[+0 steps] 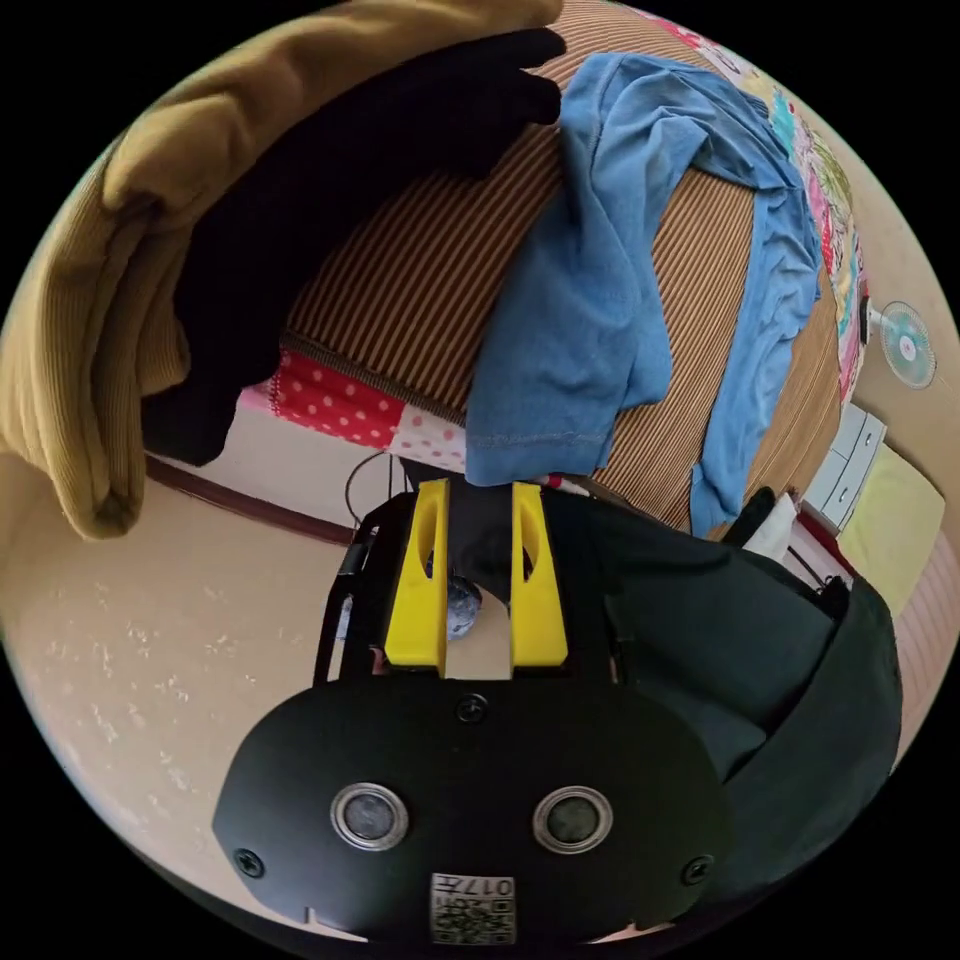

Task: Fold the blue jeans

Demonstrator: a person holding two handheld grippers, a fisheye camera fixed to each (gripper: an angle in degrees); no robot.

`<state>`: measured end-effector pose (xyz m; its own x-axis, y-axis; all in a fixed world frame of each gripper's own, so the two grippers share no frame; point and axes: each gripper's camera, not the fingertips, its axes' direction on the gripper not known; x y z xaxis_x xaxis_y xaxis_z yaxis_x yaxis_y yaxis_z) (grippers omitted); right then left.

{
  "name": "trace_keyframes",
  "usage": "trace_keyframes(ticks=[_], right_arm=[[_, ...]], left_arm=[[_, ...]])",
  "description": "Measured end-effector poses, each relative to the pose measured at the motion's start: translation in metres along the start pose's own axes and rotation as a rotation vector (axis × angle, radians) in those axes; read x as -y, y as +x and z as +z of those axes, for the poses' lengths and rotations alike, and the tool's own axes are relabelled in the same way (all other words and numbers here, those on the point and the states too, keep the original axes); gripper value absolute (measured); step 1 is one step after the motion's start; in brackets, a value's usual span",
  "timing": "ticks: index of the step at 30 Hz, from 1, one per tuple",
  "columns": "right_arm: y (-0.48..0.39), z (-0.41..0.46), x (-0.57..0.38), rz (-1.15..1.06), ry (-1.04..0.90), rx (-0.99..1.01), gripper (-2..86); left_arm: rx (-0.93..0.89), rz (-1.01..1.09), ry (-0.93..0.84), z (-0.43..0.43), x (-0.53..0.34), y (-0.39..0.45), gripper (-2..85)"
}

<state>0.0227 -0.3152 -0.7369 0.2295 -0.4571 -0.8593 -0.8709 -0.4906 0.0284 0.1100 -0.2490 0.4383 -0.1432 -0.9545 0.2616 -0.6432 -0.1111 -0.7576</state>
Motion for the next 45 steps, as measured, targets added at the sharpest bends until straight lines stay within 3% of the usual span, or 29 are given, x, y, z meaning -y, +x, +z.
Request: trace_keyframes(ticks=[7, 15, 17, 20, 22, 26, 29, 33, 37, 40, 42, 45], right_arm=[[0.017, -0.116, 0.01, -0.106, 0.072, 0.013, 2.7], [0.037, -0.199, -0.002, -0.387, 0.078, -0.233, 2.6], [0.051, -0.203, 0.0, -0.456, 0.042, -0.373, 2.6], [0.065, -0.216, 0.007, -0.54, 0.035, -0.429, 2.5], [0.066, -0.228, 0.014, -0.589, 0.036, -0.444, 2.5], [0.029, -0.266, 0.017, -0.84, 0.089, -0.361, 3.5], [-0.013, -0.279, 0.014, -1.028, 0.081, -0.232, 5.2], [-0.058, -0.276, 0.021, -1.113, 0.024, -0.051, 8.5], [-0.096, -0.276, 0.029, -1.077, 0.1, -0.029, 12.5], [-0.106, -0.288, 0.032, -1.011, 0.156, 0.098, 12.7], [-0.107, -0.289, 0.036, -0.954, 0.149, 0.154, 10.3], [-0.112, -0.28, 0.025, -1.042, 0.098, 0.056, 3.9]], left_arm=[[-0.049, 0.146, 0.103, -0.102, 0.069, 0.029, 9.9], [0.044, 0.1, -0.02, -0.079, 0.098, -0.016, 11.1], [0.015, 0.075, -0.015, -0.072, 0.096, -0.032, 9.8], [-0.06, 0.06, 0.048, -0.073, 0.073, -0.06, 4.8], [-0.208, 0.072, 0.025, -0.068, 0.047, -0.089, 3.6], [-0.384, 0.068, -0.002, -0.067, 0.0, -0.14, 3.0], [-0.604, 0.026, 0.03, -0.078, -0.036, -0.195, 2.9], [-0.947, -0.069, 0.054, -0.086, -0.069, -0.271, 3.4], [-0.993, -0.124, 0.151, -0.127, -0.097, -0.322, 3.4], [-1.047, -0.124, 0.189, -0.154, -0.106, -0.348, 3.4], [-1.061, -0.106, 0.198, -0.168, -0.107, -0.362, 3.5], [-1.025, -0.057, 0.185, -0.186, -0.107, -0.385, 3.5]])
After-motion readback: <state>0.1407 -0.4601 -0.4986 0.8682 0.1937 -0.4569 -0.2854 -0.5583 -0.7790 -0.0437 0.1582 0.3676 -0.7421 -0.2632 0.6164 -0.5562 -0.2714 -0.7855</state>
